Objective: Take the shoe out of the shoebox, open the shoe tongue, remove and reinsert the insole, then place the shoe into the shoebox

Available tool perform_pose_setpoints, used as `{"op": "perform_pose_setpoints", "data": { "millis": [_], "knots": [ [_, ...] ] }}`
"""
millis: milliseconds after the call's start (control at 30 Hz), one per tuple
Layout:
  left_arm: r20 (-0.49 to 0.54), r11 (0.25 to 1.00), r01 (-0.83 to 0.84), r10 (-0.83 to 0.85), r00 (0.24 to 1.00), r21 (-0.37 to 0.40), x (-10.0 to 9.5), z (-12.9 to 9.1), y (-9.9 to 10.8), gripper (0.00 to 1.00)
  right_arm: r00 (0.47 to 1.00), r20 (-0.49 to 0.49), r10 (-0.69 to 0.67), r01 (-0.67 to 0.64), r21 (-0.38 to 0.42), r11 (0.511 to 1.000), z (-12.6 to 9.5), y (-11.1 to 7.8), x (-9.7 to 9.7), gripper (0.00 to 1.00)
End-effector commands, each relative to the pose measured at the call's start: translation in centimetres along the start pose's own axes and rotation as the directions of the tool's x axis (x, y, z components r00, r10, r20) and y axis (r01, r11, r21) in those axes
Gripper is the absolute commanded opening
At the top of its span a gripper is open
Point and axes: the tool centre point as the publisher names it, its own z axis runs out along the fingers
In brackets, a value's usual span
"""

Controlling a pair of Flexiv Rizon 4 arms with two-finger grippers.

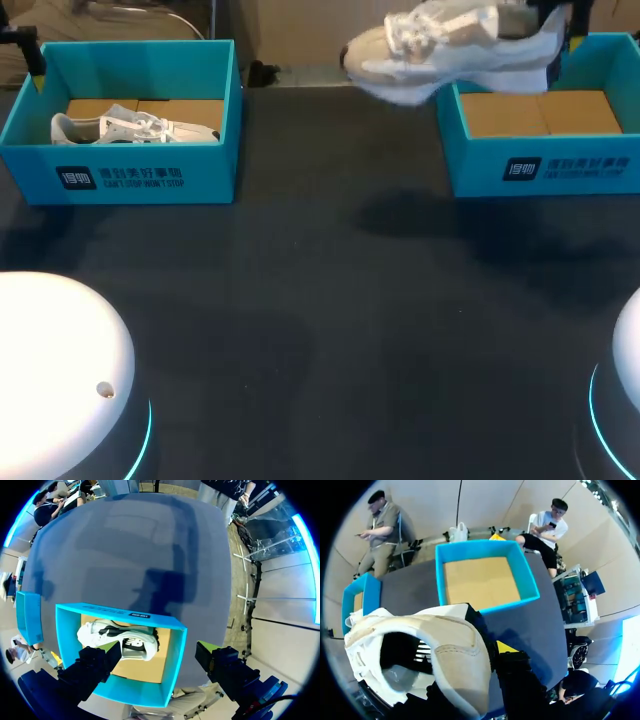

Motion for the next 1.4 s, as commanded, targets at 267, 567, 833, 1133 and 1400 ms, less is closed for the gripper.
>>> {"op": "perform_pose_setpoints", "data": {
  "millis": [267,567,833,1133,1400],
  "knots": [
    [0.000,1.000,-0.001,0.001,1.000,-0.004,0.0,0.0,-0.2,1.00,1.000,-0.001,0.018,-0.018,0.015,1.000,3.6,-10.5,4.1,0.00],
    [0.000,1.000,-0.001,0.001,1.000,-0.004,0.0,0.0,-0.2,1.00,1.000,-0.001,-0.004,0.004,0.075,0.997,5.3,-16.0,8.1,0.00],
    [0.000,1.000,-0.001,0.001,1.000,-0.004,0.0,0.0,-0.2,1.00,1.000,-0.001,-0.004,0.004,0.075,0.997,5.3,-16.0,8.1,0.00],
    [0.000,1.000,-0.001,0.001,1.000,-0.004,0.0,0.0,-0.2,1.00,0.996,-0.008,-0.090,0.090,0.054,0.995,6.0,-18.5,12.4,0.00],
    [0.000,1.000,-0.001,0.001,1.000,-0.004,0.0,0.0,-0.2,1.00,0.988,-0.010,-0.156,0.157,0.074,0.985,8.8,-24.2,18.0,0.00]
  ]
}}
